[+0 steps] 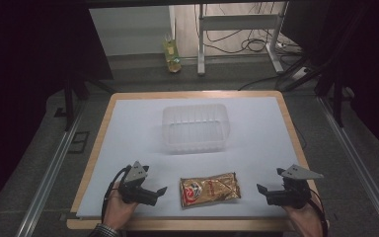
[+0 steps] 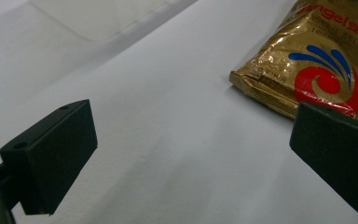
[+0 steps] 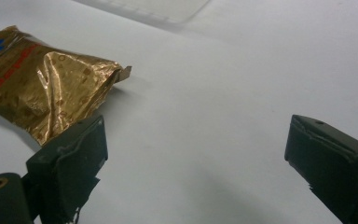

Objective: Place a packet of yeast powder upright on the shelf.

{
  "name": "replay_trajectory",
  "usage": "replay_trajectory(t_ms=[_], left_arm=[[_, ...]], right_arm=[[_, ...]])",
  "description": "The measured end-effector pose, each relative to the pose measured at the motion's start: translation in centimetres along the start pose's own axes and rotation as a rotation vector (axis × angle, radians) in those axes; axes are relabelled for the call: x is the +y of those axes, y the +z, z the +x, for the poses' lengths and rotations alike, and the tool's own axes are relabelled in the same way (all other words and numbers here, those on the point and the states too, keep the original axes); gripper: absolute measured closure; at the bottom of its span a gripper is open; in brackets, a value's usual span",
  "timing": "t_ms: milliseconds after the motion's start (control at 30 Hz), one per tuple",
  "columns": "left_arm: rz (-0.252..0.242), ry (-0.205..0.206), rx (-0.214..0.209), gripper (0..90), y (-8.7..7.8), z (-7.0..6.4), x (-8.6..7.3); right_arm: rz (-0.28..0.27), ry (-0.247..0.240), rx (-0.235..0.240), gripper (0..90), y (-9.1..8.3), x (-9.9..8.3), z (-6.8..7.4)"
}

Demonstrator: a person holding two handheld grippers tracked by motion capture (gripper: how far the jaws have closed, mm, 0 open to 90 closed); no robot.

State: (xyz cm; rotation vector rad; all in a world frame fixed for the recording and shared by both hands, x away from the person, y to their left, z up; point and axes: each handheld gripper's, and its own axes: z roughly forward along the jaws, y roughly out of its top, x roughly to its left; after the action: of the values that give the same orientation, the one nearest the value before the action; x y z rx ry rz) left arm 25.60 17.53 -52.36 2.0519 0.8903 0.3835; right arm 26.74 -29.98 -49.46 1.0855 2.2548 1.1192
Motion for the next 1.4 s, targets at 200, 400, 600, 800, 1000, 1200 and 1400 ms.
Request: replay_trajectory(t_ms=[200, 400, 600, 800, 1000, 1200, 1400], left_arm=[[-0.003, -0.013, -0.013, 0.7, 0.0, -0.5, 0.3], [-0.008, -0.016, -0.028, 0.7, 0.0, -0.7, 0.4], [-0.026, -0.033, -0.043, 1.0, -0.2, -0.6, 0.4], [-0.017, -0.024, -0.043, 2.1, -0.1, -0.8, 0.5], [-0.008, -0.002, -0.033, 5.7, -0.1, -1.0, 0.6], [-0.02, 0.02, -0.046, 11.6, -0.2, -1.5, 0.8], [-0.023, 0.046, -0.056, 21.0, -0.2, -1.9, 1.0]], right_arm=[[0.013, 0.029, 0.042, 4.3, 0.2, -0.6, -0.7], [0.026, 0.006, 0.038, 2.5, 0.4, -0.6, -0.4], [0.034, -0.007, 0.028, 0.9, 0.5, -0.6, -0.2], [0.035, -0.021, 0.021, 0.4, 0.4, -0.6, -0.1], [0.041, -0.033, 0.02, 0.4, 0.5, -0.6, 0.0], [0.032, -0.027, 0.015, 0.4, 0.4, -0.6, -0.1], [0.028, -0.034, 0.01, 0.4, 0.4, -0.6, -0.1]])
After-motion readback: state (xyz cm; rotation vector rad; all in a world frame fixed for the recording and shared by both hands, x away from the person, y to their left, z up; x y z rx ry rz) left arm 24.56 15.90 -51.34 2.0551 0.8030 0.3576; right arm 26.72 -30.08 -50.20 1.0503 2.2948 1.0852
